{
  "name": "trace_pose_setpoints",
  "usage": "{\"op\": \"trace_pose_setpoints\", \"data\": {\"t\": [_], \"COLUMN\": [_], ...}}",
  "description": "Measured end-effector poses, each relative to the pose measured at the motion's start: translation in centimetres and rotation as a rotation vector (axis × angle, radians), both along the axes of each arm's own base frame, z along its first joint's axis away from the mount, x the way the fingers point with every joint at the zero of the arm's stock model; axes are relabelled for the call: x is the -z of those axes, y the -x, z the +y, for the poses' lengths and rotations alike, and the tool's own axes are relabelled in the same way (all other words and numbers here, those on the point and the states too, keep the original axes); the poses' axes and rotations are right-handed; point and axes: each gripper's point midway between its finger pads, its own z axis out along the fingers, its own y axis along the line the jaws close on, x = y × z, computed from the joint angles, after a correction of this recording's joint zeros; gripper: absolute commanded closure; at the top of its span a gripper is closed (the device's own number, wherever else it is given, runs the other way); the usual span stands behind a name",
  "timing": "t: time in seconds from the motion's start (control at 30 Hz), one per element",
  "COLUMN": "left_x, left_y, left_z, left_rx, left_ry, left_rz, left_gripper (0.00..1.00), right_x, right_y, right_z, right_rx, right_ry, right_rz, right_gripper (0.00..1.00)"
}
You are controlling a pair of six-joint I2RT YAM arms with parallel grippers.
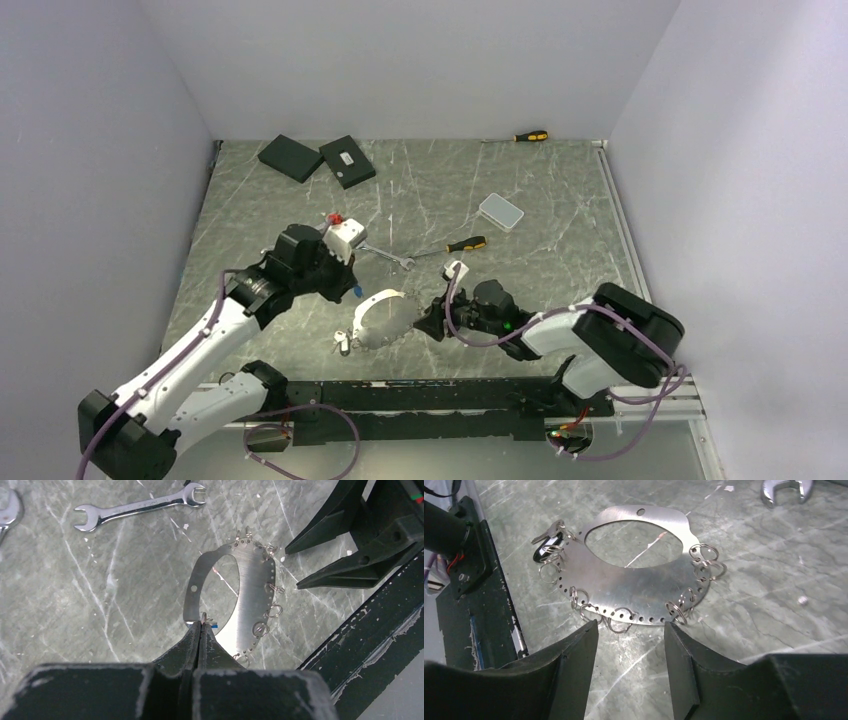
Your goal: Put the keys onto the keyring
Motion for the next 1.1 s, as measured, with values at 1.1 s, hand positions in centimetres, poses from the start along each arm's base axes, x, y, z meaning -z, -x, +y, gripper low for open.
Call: {"op": "trace_pose_setpoints", "data": {"t": [1.1], "left_x": [4.3], "left_y": [-2.0], "left_z": [-5.9], "left_rx": [0.232], "left_ry": [0.201], "left_rz": [0.295], "left_gripper": [1.00], "right_x": [-2.4], "right_y": [1.1], "right_z": [1.7], "right_rx": [-0.277], "right_ry": [-0.084], "right_rz": [0.430], "right_gripper": [0.68]}}
